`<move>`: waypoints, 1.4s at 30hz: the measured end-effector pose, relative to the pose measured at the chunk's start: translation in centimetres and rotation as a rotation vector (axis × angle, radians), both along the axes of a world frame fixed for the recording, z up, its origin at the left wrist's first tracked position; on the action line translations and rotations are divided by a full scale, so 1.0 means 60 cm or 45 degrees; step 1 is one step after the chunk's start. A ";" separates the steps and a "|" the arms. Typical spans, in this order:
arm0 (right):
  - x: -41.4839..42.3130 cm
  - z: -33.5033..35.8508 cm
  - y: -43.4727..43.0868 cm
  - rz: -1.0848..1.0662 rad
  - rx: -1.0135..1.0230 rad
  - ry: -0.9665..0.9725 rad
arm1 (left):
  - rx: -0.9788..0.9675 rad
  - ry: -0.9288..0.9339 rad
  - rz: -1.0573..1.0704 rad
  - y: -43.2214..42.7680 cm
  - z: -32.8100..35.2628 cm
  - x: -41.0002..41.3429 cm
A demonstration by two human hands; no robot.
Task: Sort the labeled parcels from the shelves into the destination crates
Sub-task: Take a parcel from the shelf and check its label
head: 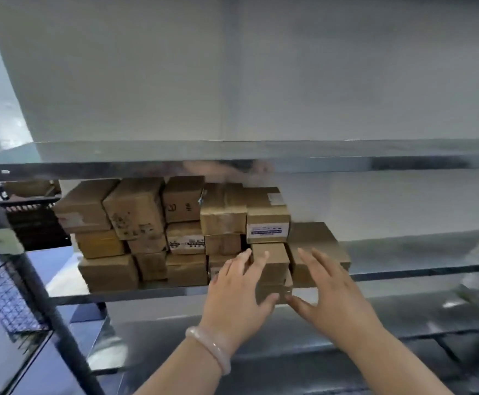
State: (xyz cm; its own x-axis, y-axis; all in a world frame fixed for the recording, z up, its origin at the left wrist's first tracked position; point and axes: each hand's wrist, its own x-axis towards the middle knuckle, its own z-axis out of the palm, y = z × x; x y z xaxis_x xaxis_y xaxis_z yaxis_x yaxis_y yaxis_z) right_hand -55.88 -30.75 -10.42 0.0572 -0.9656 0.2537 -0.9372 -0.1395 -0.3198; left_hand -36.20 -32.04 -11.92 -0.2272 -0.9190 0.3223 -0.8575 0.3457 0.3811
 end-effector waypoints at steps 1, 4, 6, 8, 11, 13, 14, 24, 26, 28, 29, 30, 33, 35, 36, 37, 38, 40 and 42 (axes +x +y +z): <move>-0.017 -0.006 -0.003 -0.023 0.009 -0.002 | 0.004 -0.004 -0.038 -0.009 -0.001 -0.019; -0.065 -0.023 -0.014 -0.096 0.075 -0.057 | 0.029 -0.028 -0.137 -0.042 -0.008 -0.074; -0.095 -0.033 -0.025 -0.136 0.104 -0.093 | 0.089 -0.018 -0.204 -0.068 -0.012 -0.112; -0.125 -0.034 -0.042 -0.186 0.083 -0.101 | 0.130 -0.020 -0.272 -0.099 -0.013 -0.145; -0.167 -0.022 -0.078 -0.287 0.029 -0.098 | 0.132 -0.017 -0.362 -0.148 -0.015 -0.185; -0.189 -0.012 -0.106 -0.332 0.024 -0.081 | 0.148 -0.009 -0.404 -0.180 -0.016 -0.205; -0.198 -0.008 -0.121 -0.348 0.031 -0.074 | 0.168 -0.019 -0.420 -0.196 -0.017 -0.215; -0.212 -0.061 -0.225 -0.379 0.219 -0.122 | 0.408 -0.189 -0.421 -0.324 -0.069 -0.264; -0.220 -0.070 -0.241 -0.376 0.234 -0.144 | 0.473 -0.225 -0.408 -0.330 -0.081 -0.269; -0.228 -0.076 -0.260 -0.375 0.231 -0.177 | 0.520 -0.249 -0.391 -0.335 -0.085 -0.276; -0.231 -0.079 -0.271 -0.371 0.232 -0.199 | 0.537 -0.258 -0.384 -0.338 -0.084 -0.280; -0.232 -0.084 -0.281 -0.362 0.239 -0.216 | 0.548 -0.269 -0.377 -0.341 -0.083 -0.284; -0.232 -0.105 -0.312 -0.305 0.283 -0.220 | 0.582 -0.303 -0.323 -0.350 -0.081 -0.287; -0.236 -0.119 -0.333 -0.259 0.314 -0.225 | 0.633 -0.313 -0.264 -0.354 -0.084 -0.289; -0.241 -0.125 -0.343 -0.237 0.331 -0.223 | 0.660 -0.315 -0.235 -0.356 -0.087 -0.292; -0.249 -0.131 -0.353 -0.213 0.346 -0.214 | 0.683 -0.314 -0.206 -0.357 -0.091 -0.297; -0.260 -0.135 -0.362 -0.186 0.366 -0.202 | 0.704 -0.309 -0.176 -0.359 -0.094 -0.304; -0.285 -0.144 -0.379 -0.146 0.420 -0.203 | 0.755 -0.288 -0.106 -0.362 -0.102 -0.318; -0.306 -0.151 -0.394 -0.132 0.476 -0.259 | 0.791 -0.257 -0.009 -0.367 -0.110 -0.331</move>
State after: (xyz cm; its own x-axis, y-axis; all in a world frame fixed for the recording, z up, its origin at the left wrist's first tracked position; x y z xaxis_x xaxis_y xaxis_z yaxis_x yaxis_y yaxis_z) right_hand -74.23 -54.39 -19.51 -0.0601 -0.9912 -0.1182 -0.8530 0.1125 -0.5096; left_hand -56.03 -54.04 -18.54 -0.2347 -0.9185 -0.3182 -0.9315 0.1189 0.3439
